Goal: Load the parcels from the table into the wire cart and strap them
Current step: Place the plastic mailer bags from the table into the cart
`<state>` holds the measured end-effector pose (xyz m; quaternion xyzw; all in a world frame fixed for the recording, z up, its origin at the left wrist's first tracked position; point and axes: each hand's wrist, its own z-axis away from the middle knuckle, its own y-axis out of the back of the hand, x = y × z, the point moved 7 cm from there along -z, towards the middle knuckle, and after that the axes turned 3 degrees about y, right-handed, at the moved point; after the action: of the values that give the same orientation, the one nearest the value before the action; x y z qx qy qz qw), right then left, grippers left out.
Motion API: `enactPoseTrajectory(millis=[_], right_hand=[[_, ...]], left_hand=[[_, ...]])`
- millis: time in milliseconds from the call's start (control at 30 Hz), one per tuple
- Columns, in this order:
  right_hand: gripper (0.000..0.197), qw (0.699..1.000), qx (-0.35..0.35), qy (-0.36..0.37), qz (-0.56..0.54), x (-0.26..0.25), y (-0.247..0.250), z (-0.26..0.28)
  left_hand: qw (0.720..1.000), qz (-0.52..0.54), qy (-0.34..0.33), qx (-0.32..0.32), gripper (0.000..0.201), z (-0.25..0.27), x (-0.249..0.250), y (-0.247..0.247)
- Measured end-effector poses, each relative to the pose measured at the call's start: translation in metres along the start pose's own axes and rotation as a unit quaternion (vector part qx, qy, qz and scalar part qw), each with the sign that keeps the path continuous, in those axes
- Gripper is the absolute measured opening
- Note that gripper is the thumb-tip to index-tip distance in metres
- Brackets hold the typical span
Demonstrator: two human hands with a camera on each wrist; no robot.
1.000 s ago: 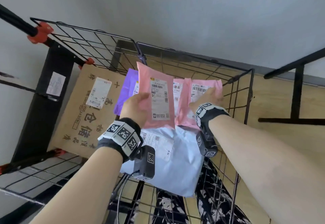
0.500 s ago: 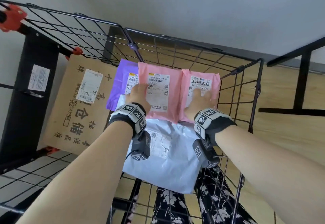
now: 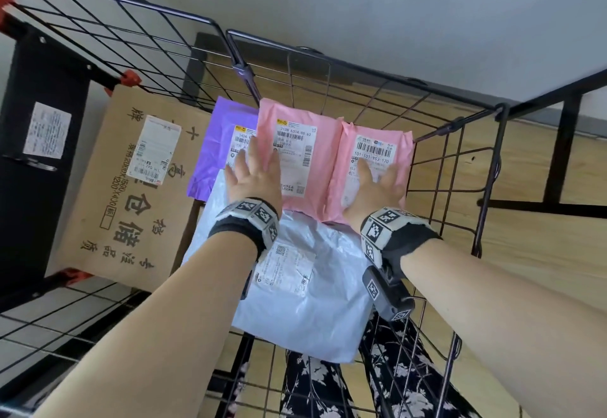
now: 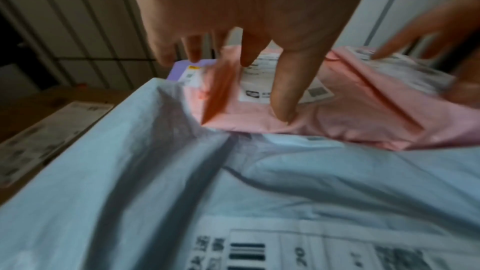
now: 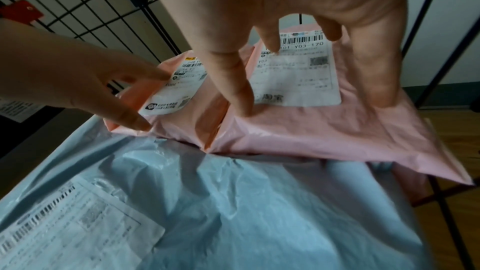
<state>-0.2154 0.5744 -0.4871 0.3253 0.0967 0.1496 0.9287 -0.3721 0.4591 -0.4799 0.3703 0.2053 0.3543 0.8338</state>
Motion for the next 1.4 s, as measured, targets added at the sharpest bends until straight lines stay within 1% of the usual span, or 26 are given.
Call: enactPoseTrajectory(millis=[67, 133, 167, 200, 267, 367, 433, 500, 533, 667, 733, 800, 900, 1000, 1033, 1133, 1167, 1233, 1267, 1300, 1333, 1400], right_hand=[[0.095, 1.000, 0.000, 0.018, 0.007, -0.003, -0.003, -0.001], [0.090, 0.999, -0.006, 0.035, 0.019, -0.006, -0.007, -0.004], [0.089, 0.999, -0.016, 0.035, 0.023, -0.006, -0.010, -0.006], [0.088, 0.999, -0.029, 0.033, 0.025, -0.005, -0.012, -0.007], [0.087, 0.998, -0.047, 0.027, 0.031, -0.003, -0.014, -0.010], [0.084, 0.996, -0.057, 0.023, 0.057, -0.001, -0.011, -0.012], [0.083, 0.996, -0.067, 0.022, 0.057, -0.003, -0.008, -0.010], [0.083, 0.996, -0.073, 0.015, 0.042, -0.006, -0.001, -0.003], [0.082, 0.997, -0.069, 0.015, 0.038, -0.009, 0.003, 0.002], [0.071, 0.998, -0.031, 0.040, 0.021, -0.020, 0.021, 0.033], [0.064, 0.998, -0.014, 0.056, 0.021, -0.028, 0.028, 0.050], [0.057, 0.997, -0.006, 0.071, 0.009, -0.035, 0.035, 0.068], [0.036, 0.994, -0.009, 0.110, 0.009, -0.046, 0.046, 0.098], [0.017, 0.988, 0.022, 0.149, 0.032, -0.058, 0.063, 0.128], [0.019, 0.986, 0.031, 0.158, 0.031, -0.063, 0.066, 0.135], [0.037, 0.976, 0.034, 0.205, 0.069, -0.080, 0.074, 0.156], [0.035, 0.970, 0.042, 0.228, 0.069, -0.086, 0.080, 0.164], [0.016, 0.958, 0.041, 0.281, 0.049, -0.095, 0.091, 0.186], [0.019, 0.949, 0.040, 0.308, 0.046, -0.096, 0.094, 0.195], [0.028, 0.943, 0.038, 0.327, 0.041, -0.096, 0.097, 0.201], [0.032, 0.938, 0.035, 0.344, 0.036, -0.094, 0.098, 0.209], [0.032, 0.926, 0.029, 0.376, 0.035, -0.089, 0.098, 0.225]], left_hand=[[0.996, -0.059, -0.062, 0.005, 0.082, 0.009, 0.019, -0.002], [0.989, -0.063, -0.126, -0.048, 0.084, 0.014, 0.037, -0.013], [0.986, -0.051, -0.135, -0.082, 0.088, 0.015, 0.042, -0.018], [0.984, -0.037, -0.137, -0.107, 0.092, 0.015, 0.044, -0.023], [0.982, -0.023, -0.131, -0.135, 0.097, 0.013, 0.045, -0.027], [0.979, -0.031, -0.136, -0.147, 0.097, 0.010, 0.044, -0.023], [0.978, -0.042, -0.144, -0.143, 0.091, 0.012, 0.043, -0.016], [0.980, -0.046, -0.145, -0.129, 0.079, 0.015, 0.040, -0.010], [0.982, -0.042, -0.141, -0.122, 0.074, 0.016, 0.038, -0.008], [0.985, -0.044, -0.133, -0.104, 0.065, 0.033, 0.026, 0.001], [0.991, 0.008, -0.105, -0.079, 0.062, 0.047, 0.016, 0.016], [0.993, 0.046, -0.090, -0.057, 0.058, 0.063, 0.007, 0.031], [0.993, 0.074, -0.086, -0.028, 0.052, 0.092, -0.004, 0.055], [0.994, 0.087, -0.066, -0.003, 0.042, 0.122, -0.018, 0.074], [0.994, 0.092, -0.055, 0.003, 0.040, 0.132, -0.023, 0.078], [0.992, 0.119, -0.009, 0.036, 0.030, 0.163, -0.039, 0.094], [0.990, 0.135, 0.012, 0.047, 0.033, 0.174, -0.044, 0.099], [0.984, 0.157, 0.056, 0.062, 0.043, 0.195, -0.053, 0.103], [0.980, 0.168, 0.076, 0.073, 0.046, 0.207, -0.056, 0.104], [0.976, 0.177, 0.095, 0.081, 0.047, 0.218, -0.057, 0.104], [0.972, 0.189, 0.112, 0.086, 0.047, 0.229, -0.056, 0.102], [0.957, 0.223, 0.153, 0.104, 0.041, 0.256, -0.053, 0.100]])
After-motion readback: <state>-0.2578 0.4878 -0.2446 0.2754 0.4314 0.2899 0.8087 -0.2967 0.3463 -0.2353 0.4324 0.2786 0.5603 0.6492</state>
